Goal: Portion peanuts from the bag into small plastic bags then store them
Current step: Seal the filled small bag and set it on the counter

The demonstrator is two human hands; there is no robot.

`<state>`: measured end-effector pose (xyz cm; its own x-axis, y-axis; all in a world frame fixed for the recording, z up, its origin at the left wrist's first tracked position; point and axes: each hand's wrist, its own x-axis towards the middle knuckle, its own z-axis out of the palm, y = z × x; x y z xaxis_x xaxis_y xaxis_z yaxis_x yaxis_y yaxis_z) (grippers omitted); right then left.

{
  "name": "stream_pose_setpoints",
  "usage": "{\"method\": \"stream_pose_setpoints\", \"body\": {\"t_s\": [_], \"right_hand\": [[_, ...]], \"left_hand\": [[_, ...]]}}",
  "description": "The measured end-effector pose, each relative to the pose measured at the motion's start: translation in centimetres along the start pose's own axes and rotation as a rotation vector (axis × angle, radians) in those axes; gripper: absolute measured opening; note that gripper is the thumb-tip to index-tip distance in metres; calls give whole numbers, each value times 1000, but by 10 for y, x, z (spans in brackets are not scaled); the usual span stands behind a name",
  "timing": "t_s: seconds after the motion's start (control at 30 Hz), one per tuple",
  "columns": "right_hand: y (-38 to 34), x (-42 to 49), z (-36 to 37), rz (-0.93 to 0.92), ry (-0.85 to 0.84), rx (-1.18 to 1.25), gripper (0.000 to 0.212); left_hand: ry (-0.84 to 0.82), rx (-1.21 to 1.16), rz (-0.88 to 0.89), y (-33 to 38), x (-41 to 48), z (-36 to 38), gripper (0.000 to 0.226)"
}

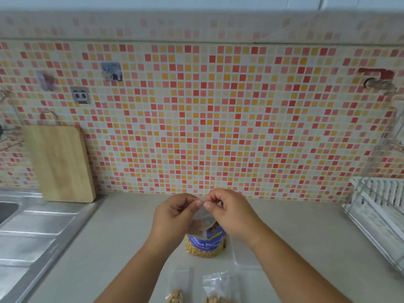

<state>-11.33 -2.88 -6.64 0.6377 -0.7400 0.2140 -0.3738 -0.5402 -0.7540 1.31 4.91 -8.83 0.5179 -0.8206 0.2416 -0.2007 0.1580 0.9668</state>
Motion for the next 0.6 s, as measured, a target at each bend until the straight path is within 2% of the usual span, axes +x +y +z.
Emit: {"method": "stream_pose_setpoints", "body": {"t_s": [0.2, 0.4, 0.6], "right_hand": [[-3, -1, -5, -91, 41, -171, 14], [-1, -2, -9, -44, 49, -182, 12], [3, 7, -13, 9, 64, -153, 16]], "left_hand": [[56, 132, 109, 6, 0, 9, 19], [173, -142, -32, 11, -6, 14, 15], [223, -167, -89, 6, 5, 10, 10]]}}
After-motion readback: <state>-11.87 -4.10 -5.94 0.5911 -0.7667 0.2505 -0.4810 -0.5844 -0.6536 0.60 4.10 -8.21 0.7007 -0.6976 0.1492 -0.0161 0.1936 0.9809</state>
